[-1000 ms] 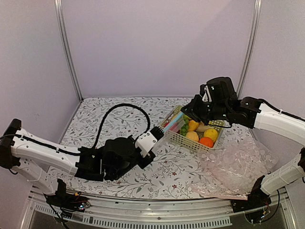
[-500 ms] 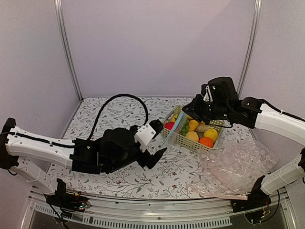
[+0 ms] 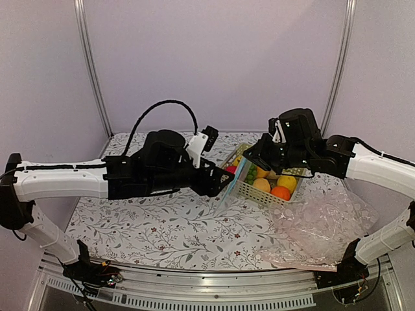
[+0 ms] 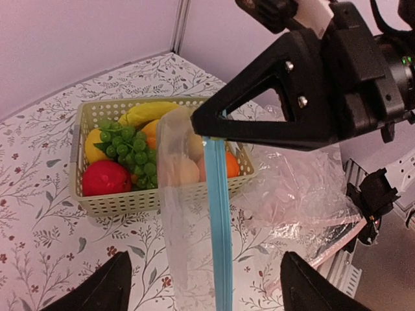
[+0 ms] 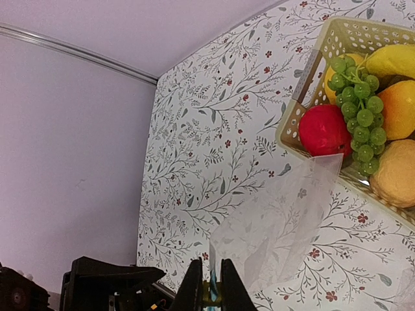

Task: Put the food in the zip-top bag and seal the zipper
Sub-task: Pass from the right arm to the left

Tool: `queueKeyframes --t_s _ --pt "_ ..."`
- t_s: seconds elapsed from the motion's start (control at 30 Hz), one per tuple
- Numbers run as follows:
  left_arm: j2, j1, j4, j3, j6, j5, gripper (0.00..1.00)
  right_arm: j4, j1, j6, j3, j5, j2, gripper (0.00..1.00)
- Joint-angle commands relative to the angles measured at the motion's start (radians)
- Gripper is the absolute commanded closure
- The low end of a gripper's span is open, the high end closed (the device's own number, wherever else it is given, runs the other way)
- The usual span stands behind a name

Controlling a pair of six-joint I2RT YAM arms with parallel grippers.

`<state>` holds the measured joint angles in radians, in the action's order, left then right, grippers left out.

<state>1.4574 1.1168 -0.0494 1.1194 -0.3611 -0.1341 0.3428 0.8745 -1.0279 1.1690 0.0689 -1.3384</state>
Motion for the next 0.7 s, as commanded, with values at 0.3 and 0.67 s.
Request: queueKeyframes --t_s 0.3,0.67 --pt "0.11 -0.016 -0.07 0.068 -0.037 0.072 0.3 0.0 0.006 0.021 0.008 -0.003 0.011 0.92" --pt "0.138 -0.026 -0.079 0.09 -0.032 0.026 0.49 0.0 0.005 0.025 0.012 -0.008 0.011 0.92"
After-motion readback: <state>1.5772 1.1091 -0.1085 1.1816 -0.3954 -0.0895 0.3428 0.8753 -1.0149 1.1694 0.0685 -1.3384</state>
